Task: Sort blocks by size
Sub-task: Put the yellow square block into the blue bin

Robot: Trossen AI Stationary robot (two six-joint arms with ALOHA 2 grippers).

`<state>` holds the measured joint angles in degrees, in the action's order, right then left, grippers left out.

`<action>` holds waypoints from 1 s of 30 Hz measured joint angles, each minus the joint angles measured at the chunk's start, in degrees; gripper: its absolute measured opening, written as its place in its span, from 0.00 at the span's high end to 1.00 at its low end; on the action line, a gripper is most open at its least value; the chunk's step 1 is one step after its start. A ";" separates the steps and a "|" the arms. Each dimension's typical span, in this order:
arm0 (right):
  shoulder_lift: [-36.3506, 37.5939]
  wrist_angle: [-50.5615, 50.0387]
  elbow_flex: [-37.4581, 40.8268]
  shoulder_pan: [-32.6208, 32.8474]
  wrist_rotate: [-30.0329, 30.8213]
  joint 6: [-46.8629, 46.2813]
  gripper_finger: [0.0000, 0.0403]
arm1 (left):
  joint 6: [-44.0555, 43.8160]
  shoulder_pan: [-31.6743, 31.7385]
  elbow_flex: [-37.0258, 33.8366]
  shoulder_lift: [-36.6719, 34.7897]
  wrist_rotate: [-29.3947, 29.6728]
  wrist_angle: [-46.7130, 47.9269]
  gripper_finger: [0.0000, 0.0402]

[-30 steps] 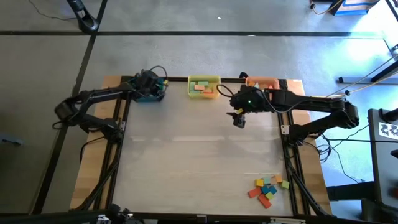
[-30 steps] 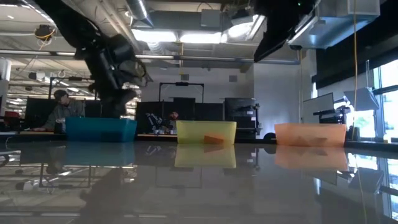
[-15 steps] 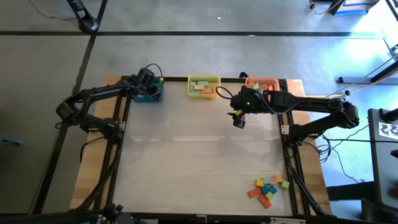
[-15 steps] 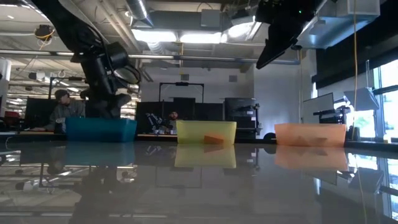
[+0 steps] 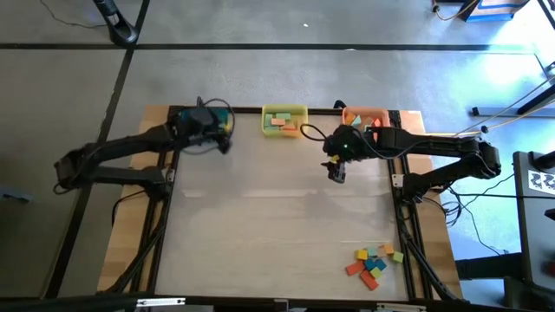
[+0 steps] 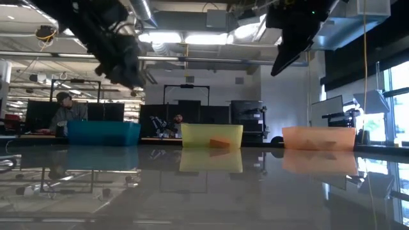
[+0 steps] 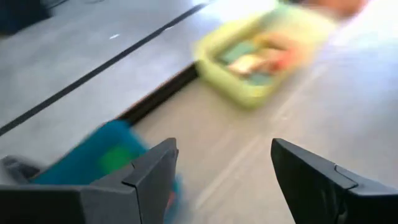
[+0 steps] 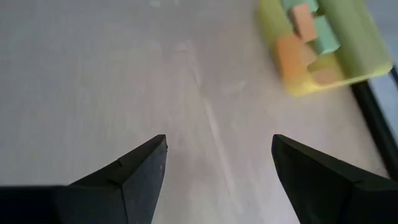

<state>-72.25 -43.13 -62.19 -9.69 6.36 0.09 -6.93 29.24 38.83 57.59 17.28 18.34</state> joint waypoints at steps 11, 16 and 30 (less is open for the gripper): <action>0.00 -3.54 0.00 8.88 2.04 -8.13 0.28 | -7.67 -25.17 0.00 -0.17 4.54 -4.38 0.38; 0.00 -7.18 0.01 14.86 4.76 -12.50 0.28 | -11.39 -33.07 0.00 0.02 9.67 -4.09 0.38; 0.00 -16.59 0.03 29.18 13.47 -27.86 0.28 | -10.92 -43.33 -0.04 0.21 15.72 -10.51 0.38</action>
<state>-72.25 -59.72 -62.16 19.48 19.83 -27.77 -17.85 -14.09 38.79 57.80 32.99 7.84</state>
